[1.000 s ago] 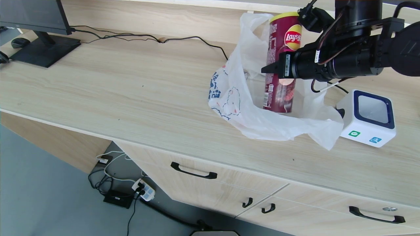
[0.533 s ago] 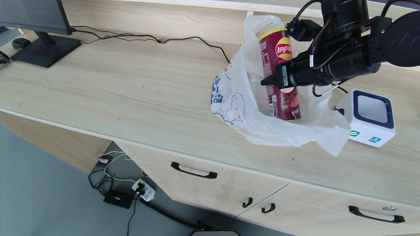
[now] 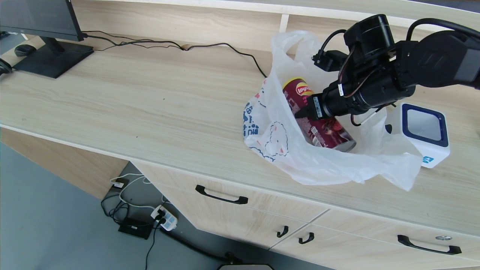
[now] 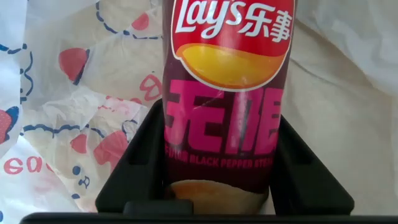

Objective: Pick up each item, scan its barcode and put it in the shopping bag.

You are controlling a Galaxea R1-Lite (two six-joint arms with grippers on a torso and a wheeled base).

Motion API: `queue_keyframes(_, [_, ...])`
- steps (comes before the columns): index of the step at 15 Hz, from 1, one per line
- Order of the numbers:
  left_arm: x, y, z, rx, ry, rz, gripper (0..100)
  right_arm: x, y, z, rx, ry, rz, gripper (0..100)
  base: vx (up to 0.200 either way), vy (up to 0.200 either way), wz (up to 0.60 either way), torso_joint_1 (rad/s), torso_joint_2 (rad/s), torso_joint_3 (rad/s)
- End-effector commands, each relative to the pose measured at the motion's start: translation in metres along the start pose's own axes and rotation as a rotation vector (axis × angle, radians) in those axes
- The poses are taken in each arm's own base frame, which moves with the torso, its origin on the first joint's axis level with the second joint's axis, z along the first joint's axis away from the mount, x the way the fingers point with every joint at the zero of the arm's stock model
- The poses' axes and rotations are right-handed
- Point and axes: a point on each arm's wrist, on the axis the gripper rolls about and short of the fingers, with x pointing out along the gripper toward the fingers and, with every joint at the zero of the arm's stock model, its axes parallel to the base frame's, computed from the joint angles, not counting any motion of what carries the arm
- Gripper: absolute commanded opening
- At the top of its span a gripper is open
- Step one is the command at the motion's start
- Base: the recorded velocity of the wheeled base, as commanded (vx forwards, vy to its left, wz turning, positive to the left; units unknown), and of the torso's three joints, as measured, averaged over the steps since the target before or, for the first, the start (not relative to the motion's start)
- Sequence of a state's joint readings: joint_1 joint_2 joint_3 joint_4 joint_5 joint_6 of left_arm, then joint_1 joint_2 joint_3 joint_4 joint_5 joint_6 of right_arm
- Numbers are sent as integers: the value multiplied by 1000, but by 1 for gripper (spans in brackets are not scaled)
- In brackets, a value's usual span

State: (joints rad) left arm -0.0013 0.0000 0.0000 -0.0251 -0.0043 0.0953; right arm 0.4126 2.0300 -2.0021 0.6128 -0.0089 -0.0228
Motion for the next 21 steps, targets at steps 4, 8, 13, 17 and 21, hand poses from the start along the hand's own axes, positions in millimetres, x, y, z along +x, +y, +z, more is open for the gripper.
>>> queue_keyframes(4, [0,0,0,-2,1,-1,100,24,0,-10,3,70,0,0,0,0,0,0,0,0])
queue_keyframes(8, [0,0,0,0,1,-1,100,31,0,-13,3,84,7,100,0,0,0,0,0,0])
queue_keyframes(13, [0,0,0,-2,1,-1,100,39,0,-17,5,108,5,100,0,0,0,0,0,0])
queue_keyframes(17, [0,0,0,0,1,-1,100,36,-2,-22,7,159,5,100,0,0,0,0,0,0])
queue_keyframes(21, [0,0,0,-2,1,-1,100,39,-1,-22,6,156,4,100,0,0,0,0,0,0])
